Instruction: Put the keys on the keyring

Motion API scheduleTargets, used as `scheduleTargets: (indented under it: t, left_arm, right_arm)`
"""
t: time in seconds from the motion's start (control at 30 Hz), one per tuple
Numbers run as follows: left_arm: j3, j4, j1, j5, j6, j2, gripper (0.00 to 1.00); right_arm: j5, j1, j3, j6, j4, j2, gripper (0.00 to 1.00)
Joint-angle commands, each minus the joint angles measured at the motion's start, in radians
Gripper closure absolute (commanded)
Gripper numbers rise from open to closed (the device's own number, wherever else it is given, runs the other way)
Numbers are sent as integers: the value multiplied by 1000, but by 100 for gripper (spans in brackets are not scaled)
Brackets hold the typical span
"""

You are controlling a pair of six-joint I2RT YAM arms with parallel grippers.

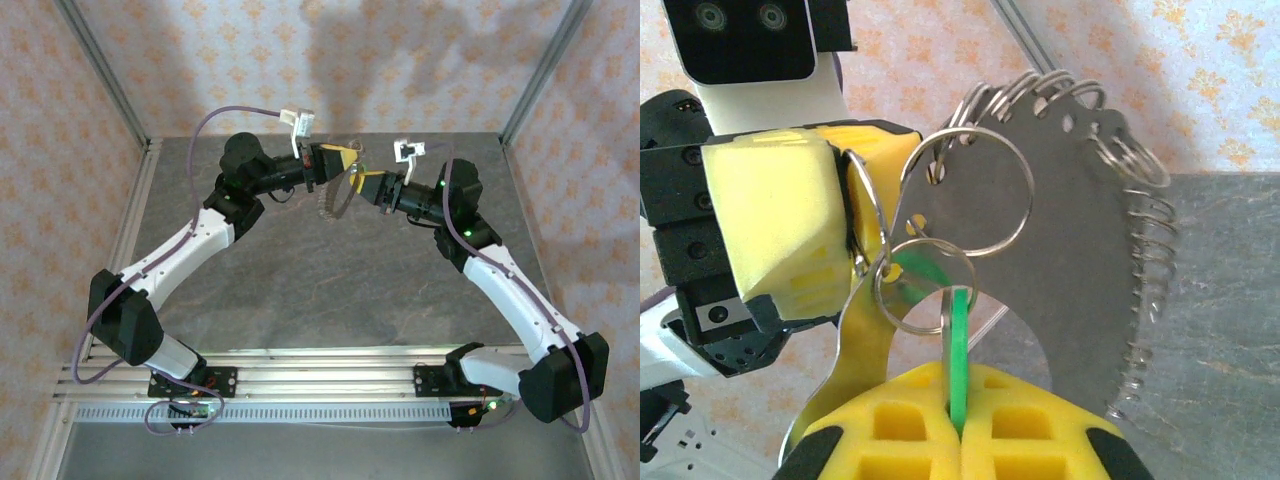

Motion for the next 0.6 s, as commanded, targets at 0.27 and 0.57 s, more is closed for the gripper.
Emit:
scheduleTargets:
  t: [0.27, 0.57]
  left_arm:
    - [33, 6, -2, 22, 50, -41, 100]
    - [20, 4, -1, 11, 58, -60, 100]
  right_arm:
    - [148, -35, 86, -186, -331, -97, 100]
    - [176, -39, 147, -228, -431, -95, 100]
